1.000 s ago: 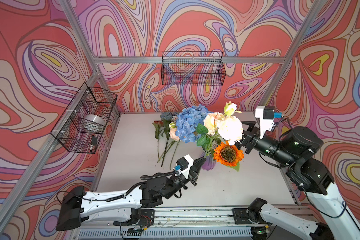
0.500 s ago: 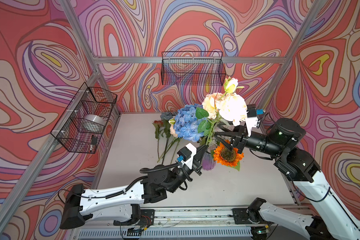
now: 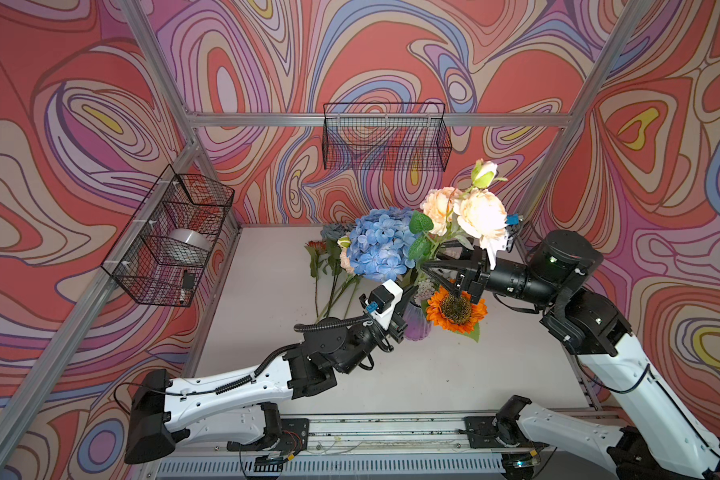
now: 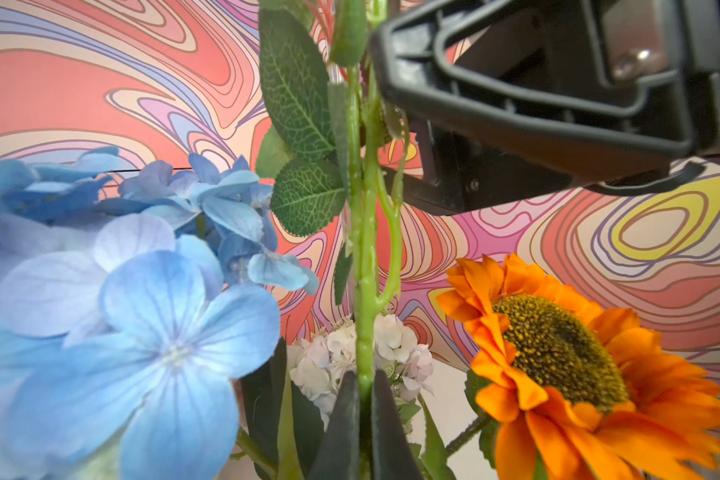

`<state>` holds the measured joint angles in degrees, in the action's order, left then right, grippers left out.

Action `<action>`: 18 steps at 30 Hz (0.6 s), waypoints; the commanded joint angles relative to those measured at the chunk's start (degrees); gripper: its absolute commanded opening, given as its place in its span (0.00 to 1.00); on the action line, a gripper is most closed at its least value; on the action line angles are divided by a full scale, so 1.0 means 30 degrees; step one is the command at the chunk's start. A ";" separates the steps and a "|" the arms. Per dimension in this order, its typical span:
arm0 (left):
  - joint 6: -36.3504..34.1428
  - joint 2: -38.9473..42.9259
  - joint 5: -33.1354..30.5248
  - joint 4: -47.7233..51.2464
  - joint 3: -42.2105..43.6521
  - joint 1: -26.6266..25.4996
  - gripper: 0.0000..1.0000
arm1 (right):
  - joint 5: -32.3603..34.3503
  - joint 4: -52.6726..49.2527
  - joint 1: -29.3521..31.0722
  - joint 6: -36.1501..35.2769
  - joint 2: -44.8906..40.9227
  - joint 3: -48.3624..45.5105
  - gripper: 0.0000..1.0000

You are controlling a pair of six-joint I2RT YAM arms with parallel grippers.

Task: Arrange the flowers into the vase
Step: 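Close the right gripper on the rose stem above the left gripper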

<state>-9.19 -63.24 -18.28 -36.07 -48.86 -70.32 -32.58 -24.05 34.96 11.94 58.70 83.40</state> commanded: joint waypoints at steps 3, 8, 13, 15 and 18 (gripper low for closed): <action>-0.0670 -0.0042 0.0971 -0.0940 0.0174 0.0062 0.00 | 0.0455 0.0977 0.0036 -0.0146 -0.0381 -0.0008 0.35; -0.0811 -0.0167 0.1053 -0.0735 0.0083 0.0055 0.01 | 0.0567 0.1142 0.0036 -0.0397 -0.0767 -0.0453 0.12; 0.0435 0.0251 0.1212 0.0100 0.0138 0.0477 0.75 | 0.1169 0.0938 0.0036 -0.1268 -0.1107 -0.0715 0.05; 0.2061 0.0806 0.1611 0.0833 0.0472 0.1128 0.81 | 0.1573 0.0633 0.0036 -0.1742 -0.1039 -0.0535 0.04; 0.4142 0.1731 0.1885 0.1253 0.1471 0.2060 0.83 | 0.2048 -0.0064 0.0036 -0.2419 -0.0630 0.0132 0.02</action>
<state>-3.75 -61.06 -14.02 -34.37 -46.76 -66.06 -28.77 -22.83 34.96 7.66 56.21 81.84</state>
